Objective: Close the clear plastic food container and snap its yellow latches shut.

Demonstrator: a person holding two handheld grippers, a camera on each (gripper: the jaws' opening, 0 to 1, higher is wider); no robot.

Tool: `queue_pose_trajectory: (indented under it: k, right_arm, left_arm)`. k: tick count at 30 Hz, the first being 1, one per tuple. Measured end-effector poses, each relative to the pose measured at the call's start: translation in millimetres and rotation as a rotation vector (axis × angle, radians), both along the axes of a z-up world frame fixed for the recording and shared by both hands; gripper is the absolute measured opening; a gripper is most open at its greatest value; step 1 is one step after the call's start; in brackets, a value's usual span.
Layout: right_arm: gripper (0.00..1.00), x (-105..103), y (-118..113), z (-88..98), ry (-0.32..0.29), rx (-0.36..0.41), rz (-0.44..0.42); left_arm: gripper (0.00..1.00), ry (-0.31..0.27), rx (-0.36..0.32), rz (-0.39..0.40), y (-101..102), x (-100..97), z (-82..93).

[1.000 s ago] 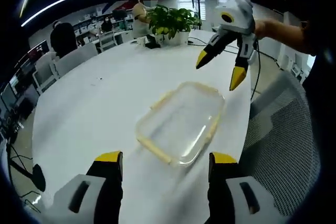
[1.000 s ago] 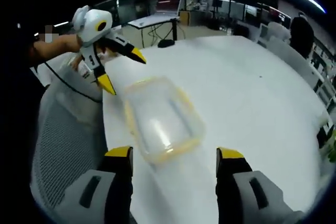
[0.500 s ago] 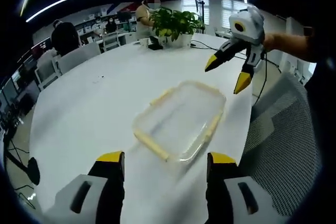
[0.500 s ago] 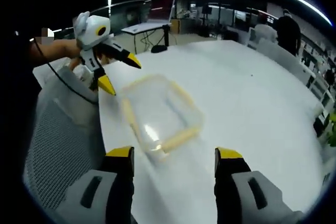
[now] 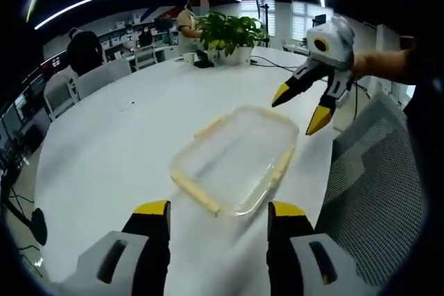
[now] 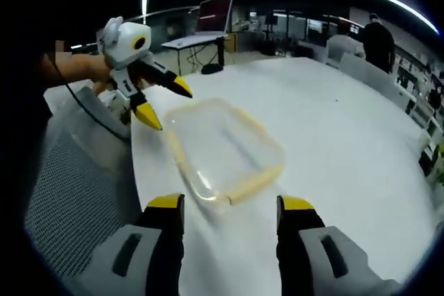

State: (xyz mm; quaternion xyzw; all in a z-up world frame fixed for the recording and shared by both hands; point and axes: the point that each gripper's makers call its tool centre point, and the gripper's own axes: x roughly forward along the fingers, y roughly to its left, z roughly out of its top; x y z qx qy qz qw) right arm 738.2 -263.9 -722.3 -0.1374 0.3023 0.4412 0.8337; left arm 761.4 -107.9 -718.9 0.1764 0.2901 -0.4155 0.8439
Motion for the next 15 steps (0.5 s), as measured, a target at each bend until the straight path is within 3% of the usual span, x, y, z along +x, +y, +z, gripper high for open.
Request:
queue_pose_trajectory:
  k: [15]
  right_arm:
    - [0.43,4.5,9.4,-4.2,-0.012,0.007,-0.001]
  left_arm:
    - [0.46,0.005,0.002,-0.018,-5.4,2.5,-8.2]
